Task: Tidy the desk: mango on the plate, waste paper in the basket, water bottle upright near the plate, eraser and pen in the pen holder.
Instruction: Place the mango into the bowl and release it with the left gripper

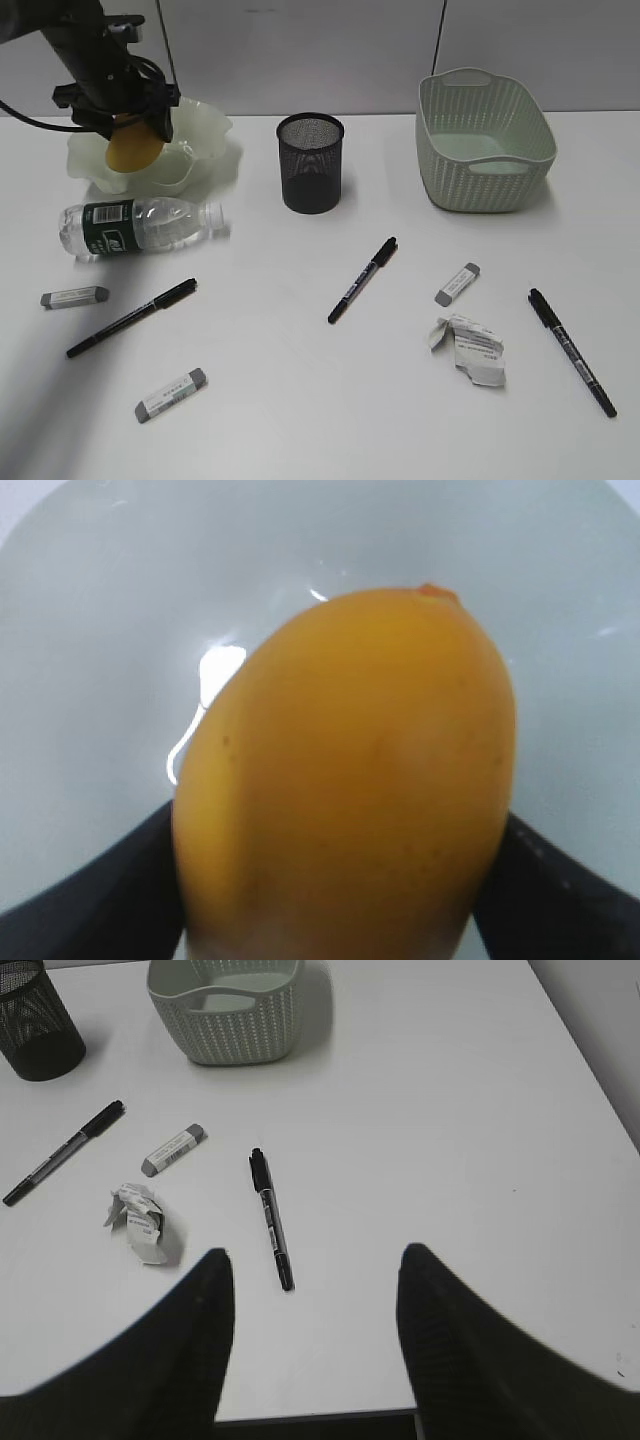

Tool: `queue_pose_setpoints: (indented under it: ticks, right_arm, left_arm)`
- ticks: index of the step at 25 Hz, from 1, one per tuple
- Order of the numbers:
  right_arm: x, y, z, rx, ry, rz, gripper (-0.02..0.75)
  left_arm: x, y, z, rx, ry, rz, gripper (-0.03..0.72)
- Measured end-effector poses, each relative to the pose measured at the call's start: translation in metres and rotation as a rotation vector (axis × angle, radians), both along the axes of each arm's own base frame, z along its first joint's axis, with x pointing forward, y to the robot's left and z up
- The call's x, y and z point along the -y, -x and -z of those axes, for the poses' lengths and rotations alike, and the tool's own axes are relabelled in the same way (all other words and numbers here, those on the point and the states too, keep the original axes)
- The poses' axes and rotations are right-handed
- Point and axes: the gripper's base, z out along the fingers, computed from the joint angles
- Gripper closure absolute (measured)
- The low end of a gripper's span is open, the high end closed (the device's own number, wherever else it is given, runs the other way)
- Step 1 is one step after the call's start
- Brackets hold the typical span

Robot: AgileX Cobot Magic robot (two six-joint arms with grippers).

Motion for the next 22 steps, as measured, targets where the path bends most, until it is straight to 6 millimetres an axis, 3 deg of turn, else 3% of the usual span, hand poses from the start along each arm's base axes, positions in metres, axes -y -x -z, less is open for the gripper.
queue_pose_setpoints:
  ticks: [8, 13, 22]
  right_arm:
    - [0.0000, 0.0000, 0.0000, 0.000, 0.000, 0.000, 0.314]
    - [0.0000, 0.0000, 0.0000, 0.000, 0.000, 0.000, 0.314]
    - [0.0000, 0.0000, 0.0000, 0.000, 0.000, 0.000, 0.314]
  left_arm:
    - [-0.0007, -0.0010, -0.0004, 0.012, -0.009, 0.001, 0.076]
    - [-0.0005, -0.0014, -0.0006, 0.017, -0.006, 0.000, 0.015]
    - [0.0031, 0.0061, -0.0061, -0.039, -0.006, 0.005, 0.013]
